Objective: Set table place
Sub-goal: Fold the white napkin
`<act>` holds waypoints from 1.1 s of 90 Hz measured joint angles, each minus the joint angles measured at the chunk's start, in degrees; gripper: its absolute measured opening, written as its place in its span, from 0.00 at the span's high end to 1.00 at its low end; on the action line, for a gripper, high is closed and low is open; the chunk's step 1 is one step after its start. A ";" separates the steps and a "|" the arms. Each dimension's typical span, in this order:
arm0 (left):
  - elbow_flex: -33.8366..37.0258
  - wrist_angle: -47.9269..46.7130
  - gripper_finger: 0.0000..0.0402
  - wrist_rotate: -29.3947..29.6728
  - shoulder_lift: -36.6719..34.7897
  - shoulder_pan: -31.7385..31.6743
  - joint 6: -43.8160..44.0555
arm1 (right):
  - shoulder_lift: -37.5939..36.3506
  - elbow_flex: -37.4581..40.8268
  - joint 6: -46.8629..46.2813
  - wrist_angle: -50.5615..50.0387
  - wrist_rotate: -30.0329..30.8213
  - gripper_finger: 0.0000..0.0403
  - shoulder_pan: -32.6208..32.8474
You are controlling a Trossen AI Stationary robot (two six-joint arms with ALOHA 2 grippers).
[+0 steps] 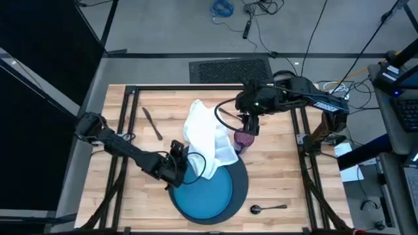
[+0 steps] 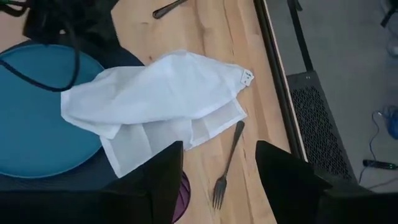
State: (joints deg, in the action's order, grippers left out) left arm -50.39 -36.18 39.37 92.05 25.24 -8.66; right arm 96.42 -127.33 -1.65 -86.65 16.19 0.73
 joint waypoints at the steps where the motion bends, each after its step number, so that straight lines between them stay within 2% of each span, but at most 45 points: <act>1: 0.19 0.01 0.69 -0.07 0.00 -0.17 -0.35 | 0.00 0.00 0.00 0.00 0.00 0.54 0.00; 14: 1.92 4.16 0.69 -4.67 0.30 -1.99 -3.00 | 0.00 0.00 0.00 0.01 0.00 0.54 0.00; 34: 2.03 10.08 0.69 -8.61 0.55 -2.28 -7.48 | 0.00 0.00 0.08 0.02 -0.01 0.54 0.00; 66: 2.03 11.03 0.69 -11.39 0.61 -4.00 -8.80 | 0.00 0.00 0.43 0.35 0.00 0.54 0.00; 81: 2.00 14.71 0.69 -12.58 3.15 -4.30 -11.58 | 0.00 0.00 0.11 0.31 -0.02 0.54 0.00; 99: 1.86 14.48 0.69 -12.62 4.94 -4.22 -11.61 | 0.00 0.02 0.00 0.01 -0.02 0.54 0.00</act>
State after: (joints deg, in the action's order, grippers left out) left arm -48.53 -21.71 26.74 96.99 21.02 -20.27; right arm 96.42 -127.31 -1.65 -86.64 16.16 0.73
